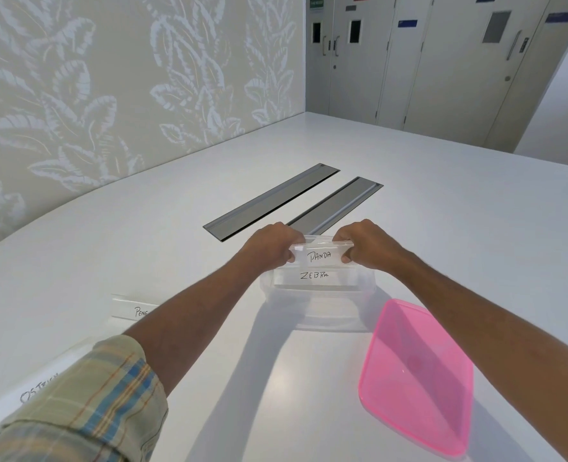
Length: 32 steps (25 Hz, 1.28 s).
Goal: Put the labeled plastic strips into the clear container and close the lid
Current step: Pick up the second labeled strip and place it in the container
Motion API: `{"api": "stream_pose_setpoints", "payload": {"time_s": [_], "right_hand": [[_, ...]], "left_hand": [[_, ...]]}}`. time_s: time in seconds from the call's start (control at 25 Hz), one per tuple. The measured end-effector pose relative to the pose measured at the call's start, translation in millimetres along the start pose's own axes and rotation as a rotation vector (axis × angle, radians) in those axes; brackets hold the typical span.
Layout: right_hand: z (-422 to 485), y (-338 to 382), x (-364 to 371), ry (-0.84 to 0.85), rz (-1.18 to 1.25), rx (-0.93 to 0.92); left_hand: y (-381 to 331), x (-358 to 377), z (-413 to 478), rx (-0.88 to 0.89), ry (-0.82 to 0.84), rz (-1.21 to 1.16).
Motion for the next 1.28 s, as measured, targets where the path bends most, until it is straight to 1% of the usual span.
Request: {"api": "stream_pose_setpoints", "payload": {"time_s": [0.16, 0.36, 0.6, 0.96, 1.28], "right_hand": [[7.2, -2.1, 15.7, 0.022, -0.032, -0.001], [15.1, -2.9, 30.2, 0.036, -0.066, 0.000], [22.4, -1.9, 44.3, 0.048, -0.188, 0.001], [23.4, 0.4, 60.0, 0.087, -0.374, -0.011], [20.1, 3.5, 60.0, 0.108, -0.375, -0.011]], "left_hand": [[6.6, 15.5, 4.1, -0.014, 0.030, -0.028], [8.8, 27.4, 8.1, -0.011, 0.043, 0.020], [13.0, 36.7, 13.1, -0.023, 0.075, 0.048], [6.2, 43.7, 19.0, 0.028, 0.060, 0.112], [6.8, 46.3, 18.3, 0.029, 0.062, 0.128]]}}
Point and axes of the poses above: each hand's wrist, its own z-axis towards the middle knuckle, its own x-axis out of the palm, y = z × x, the point moved 9 cm from there along z, towards the middle knuckle, and after that the axes turned 3 degrees about y, right-handed, at the moved point
